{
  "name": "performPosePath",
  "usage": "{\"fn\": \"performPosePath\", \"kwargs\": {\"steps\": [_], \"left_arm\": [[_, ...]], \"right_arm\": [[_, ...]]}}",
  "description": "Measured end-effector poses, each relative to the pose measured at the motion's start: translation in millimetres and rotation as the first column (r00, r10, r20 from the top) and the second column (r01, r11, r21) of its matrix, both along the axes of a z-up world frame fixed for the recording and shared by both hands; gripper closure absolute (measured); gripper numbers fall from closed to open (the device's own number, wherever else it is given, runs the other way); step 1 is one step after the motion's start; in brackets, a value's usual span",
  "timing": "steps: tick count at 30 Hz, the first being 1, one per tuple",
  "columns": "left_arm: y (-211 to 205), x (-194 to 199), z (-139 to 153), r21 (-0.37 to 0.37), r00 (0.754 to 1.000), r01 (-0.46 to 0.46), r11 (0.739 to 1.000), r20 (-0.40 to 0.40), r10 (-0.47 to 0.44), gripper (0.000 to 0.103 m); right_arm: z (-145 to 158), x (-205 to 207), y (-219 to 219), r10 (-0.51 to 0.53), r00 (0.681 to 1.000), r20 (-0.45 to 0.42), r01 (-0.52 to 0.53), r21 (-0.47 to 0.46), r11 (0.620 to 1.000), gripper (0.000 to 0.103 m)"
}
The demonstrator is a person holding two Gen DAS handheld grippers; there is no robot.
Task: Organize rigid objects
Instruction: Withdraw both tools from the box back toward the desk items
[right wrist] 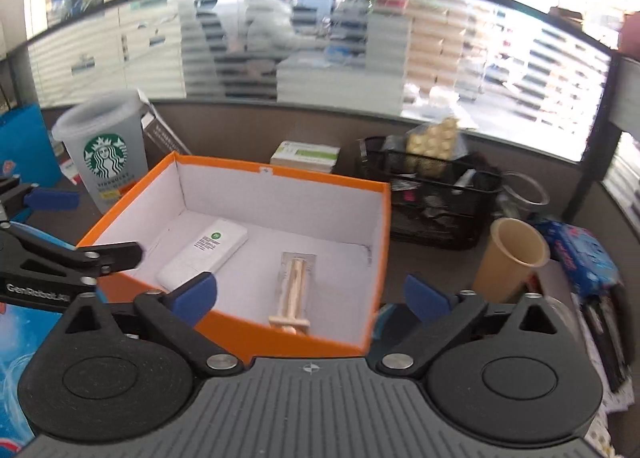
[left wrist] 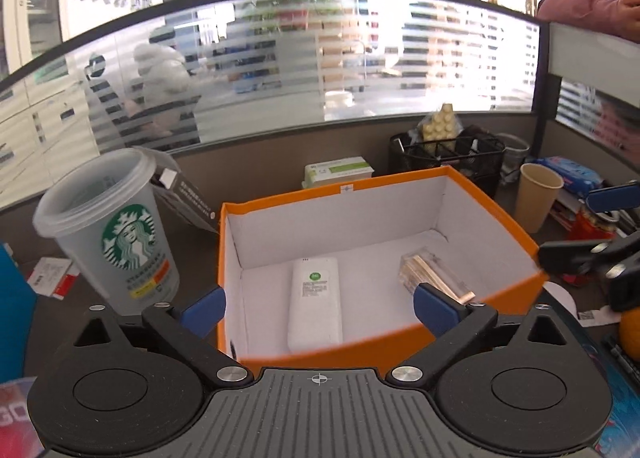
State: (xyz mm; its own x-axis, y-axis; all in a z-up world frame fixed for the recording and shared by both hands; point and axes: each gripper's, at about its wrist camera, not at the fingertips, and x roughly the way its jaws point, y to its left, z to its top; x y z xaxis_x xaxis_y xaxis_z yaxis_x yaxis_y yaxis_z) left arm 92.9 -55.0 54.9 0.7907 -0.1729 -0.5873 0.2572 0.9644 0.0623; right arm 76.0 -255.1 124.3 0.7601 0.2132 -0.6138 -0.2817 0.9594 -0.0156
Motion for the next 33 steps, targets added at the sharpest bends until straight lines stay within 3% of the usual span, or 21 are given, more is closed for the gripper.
{"fn": "performPosePath", "kwargs": {"steps": [3, 7, 11, 15, 19, 22, 28, 31, 33], "left_arm": [[5, -16, -6, -0.031, 1.000, 0.004, 1.000, -0.016, -0.005, 0.001], [12, -37, -21, -0.068, 0.999, 0.004, 0.998, -0.050, -0.008, 0.001], [22, -58, -37, -0.105, 0.997, 0.004, 0.995, -0.074, -0.012, 0.001], [29, -70, -50, -0.130, 0.995, -0.006, 0.991, -0.101, -0.007, 0.001], [32, -75, -59, -0.155, 0.992, -0.013, 0.988, -0.123, -0.006, 0.001], [30, -76, -65, -0.167, 0.990, -0.009, 0.986, -0.140, -0.014, 0.001], [23, -83, -74, -0.162, 0.987, 0.007, 0.987, -0.160, -0.033, 0.001], [20, -88, -78, -0.162, 0.984, 0.011, 0.987, -0.175, -0.040, 0.001], [18, -91, -80, -0.179, 0.980, 0.027, 0.984, -0.188, -0.061, 0.001]], "right_arm": [[0, -23, -19, -0.035, 0.999, 0.027, 0.036, -0.010, 0.999, 0.000], [-22, -47, -43, -0.063, 0.998, 0.013, 0.064, -0.038, 0.997, 0.000], [-59, -79, -71, -0.118, 0.991, -0.056, 0.120, 0.038, 0.992, 0.000], [-81, -129, -78, -0.187, 0.982, -0.016, 0.187, 0.004, 0.982, 0.000], [-94, -167, -86, -0.180, 0.983, -0.027, 0.181, 0.085, 0.980, 0.000], [-103, -180, -87, -0.235, 0.972, -0.025, 0.236, 0.037, 0.971, 0.000], [-114, -173, -75, -0.224, 0.974, 0.028, 0.226, -0.080, 0.971, 0.000], [-119, -164, -72, -0.181, 0.983, 0.023, 0.182, -0.112, 0.977, 0.008], [-122, -158, -75, -0.172, 0.985, -0.002, 0.171, -0.100, 0.980, 0.026]]}}
